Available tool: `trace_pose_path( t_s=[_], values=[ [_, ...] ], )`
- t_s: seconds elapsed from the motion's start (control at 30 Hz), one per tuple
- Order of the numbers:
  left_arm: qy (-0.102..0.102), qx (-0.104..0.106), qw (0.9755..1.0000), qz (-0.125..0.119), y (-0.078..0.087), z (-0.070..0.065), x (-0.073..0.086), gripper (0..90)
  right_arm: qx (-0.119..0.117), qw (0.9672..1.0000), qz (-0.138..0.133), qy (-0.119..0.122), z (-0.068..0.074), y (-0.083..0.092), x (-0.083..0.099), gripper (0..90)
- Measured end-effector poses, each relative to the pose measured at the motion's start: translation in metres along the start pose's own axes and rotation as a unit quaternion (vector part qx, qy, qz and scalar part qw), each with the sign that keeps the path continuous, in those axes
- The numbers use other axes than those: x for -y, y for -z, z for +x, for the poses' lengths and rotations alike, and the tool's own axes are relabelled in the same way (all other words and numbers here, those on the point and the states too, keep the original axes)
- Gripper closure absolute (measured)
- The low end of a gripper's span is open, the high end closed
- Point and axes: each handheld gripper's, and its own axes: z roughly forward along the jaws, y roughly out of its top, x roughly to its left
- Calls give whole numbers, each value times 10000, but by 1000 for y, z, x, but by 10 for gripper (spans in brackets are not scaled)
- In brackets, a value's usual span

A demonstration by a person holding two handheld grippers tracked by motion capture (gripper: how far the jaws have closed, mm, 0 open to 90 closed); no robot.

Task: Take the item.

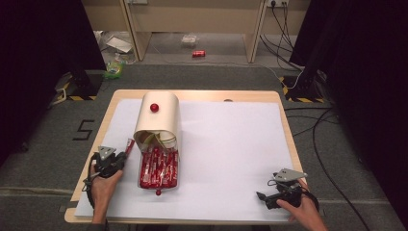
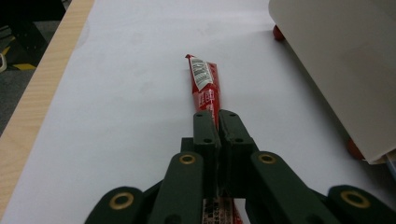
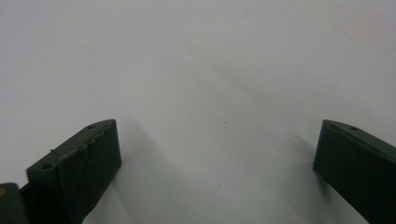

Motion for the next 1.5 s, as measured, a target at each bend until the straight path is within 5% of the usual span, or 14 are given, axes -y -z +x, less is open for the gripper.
trace_pose_path(
  t_s=[0.27, 0.4, 0.63, 1.5],
  values=[
    [73, 89, 9999, 53, -3, 1, 1, 818, 1, 10000, 0, 0, 0, 0, 0, 11],
    [96, 177, 9998, -42, 0, -1, 1, 680, 6, 10000, -2, 5, 0, 0, 0, 11],
    [-148, 335, 9993, -69, 9, -5, 9, 473, 15, 10000, -12, 16, 0, 0, 0, 13],
    [-325, 397, 9982, -311, 52, -17, 24, 280, 17, 10000, -12, 16, 0, 0, 0, 13]
  ],
)
